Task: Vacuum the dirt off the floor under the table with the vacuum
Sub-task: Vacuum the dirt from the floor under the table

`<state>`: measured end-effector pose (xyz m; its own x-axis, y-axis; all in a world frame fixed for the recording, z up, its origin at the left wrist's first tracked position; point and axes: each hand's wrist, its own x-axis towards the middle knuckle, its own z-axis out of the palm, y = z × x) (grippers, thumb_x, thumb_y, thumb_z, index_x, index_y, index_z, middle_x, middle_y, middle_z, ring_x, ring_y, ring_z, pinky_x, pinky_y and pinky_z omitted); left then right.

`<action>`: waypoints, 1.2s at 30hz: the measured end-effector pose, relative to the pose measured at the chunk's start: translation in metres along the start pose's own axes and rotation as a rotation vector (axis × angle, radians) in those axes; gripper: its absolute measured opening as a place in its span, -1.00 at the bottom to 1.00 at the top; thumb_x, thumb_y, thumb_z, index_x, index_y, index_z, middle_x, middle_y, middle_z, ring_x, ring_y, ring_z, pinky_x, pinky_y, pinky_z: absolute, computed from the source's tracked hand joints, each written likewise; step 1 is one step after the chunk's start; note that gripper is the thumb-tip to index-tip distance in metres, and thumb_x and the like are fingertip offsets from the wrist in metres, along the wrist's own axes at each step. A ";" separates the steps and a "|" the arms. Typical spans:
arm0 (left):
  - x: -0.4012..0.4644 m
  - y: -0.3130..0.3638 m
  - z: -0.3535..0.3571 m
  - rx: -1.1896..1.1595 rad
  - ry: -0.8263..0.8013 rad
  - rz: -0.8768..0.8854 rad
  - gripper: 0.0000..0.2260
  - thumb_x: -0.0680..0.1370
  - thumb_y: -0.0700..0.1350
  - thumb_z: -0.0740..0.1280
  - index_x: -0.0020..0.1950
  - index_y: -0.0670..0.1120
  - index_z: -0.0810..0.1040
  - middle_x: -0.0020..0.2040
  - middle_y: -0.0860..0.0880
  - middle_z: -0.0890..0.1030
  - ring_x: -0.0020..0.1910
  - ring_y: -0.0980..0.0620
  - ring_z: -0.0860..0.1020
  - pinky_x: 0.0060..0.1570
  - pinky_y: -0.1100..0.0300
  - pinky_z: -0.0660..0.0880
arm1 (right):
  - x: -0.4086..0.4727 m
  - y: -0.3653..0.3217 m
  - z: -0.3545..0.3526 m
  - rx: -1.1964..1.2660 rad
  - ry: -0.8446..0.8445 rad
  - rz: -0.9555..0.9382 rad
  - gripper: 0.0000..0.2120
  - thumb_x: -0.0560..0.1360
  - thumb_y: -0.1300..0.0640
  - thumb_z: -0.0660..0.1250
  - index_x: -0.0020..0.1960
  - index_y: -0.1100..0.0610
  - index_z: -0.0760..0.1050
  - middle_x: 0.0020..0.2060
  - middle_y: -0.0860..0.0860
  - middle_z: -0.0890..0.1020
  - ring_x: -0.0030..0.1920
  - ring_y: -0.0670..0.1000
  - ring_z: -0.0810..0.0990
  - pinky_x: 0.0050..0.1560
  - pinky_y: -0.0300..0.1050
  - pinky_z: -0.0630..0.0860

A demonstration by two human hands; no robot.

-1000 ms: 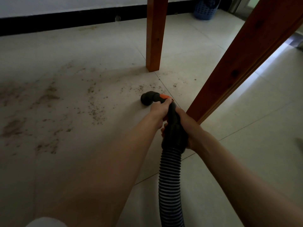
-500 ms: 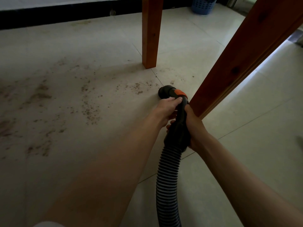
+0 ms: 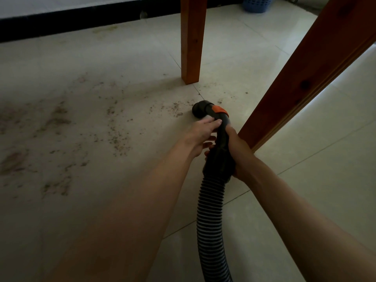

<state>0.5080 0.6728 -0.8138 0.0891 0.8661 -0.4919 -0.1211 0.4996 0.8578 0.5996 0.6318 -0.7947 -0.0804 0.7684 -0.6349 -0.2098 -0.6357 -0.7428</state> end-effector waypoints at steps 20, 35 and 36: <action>0.005 0.001 -0.041 -0.168 0.081 0.005 -0.71 0.62 -0.13 0.20 0.29 -0.23 0.42 -0.07 -0.10 0.54 -0.14 -0.01 0.53 -0.20 0.18 0.51 | -0.006 0.006 0.031 -0.225 -0.126 0.022 -0.56 0.63 -0.13 0.04 0.08 0.24 0.41 -0.50 0.05 0.58 -0.46 0.03 0.61 -0.38 -0.14 0.60; 0.007 0.005 -0.003 -0.067 -0.070 0.003 -0.74 0.62 -0.18 0.19 0.29 -0.21 0.44 -0.09 -0.08 0.55 -0.14 0.00 0.53 -0.17 0.18 0.51 | 0.004 0.013 0.006 -0.260 0.091 -0.156 -0.63 0.64 -0.13 0.00 -0.09 0.10 0.41 -0.45 0.09 0.61 -0.40 0.08 0.64 -0.18 0.01 0.63; 0.008 0.006 -0.001 -0.075 -0.057 0.004 -0.74 0.62 -0.20 0.19 0.29 -0.21 0.45 -0.10 -0.08 0.56 -0.15 -0.01 0.54 -0.15 0.17 0.50 | 0.006 0.012 0.006 -0.259 0.106 -0.160 -0.63 0.64 -0.13 0.00 -0.11 0.10 0.40 -0.48 0.07 0.61 -0.41 0.08 0.64 -0.19 0.00 0.63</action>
<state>0.5070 0.6831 -0.8130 0.1440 0.8670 -0.4770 -0.1950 0.4974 0.8453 0.5910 0.6287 -0.8063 0.0383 0.8569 -0.5140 0.0449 -0.5154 -0.8558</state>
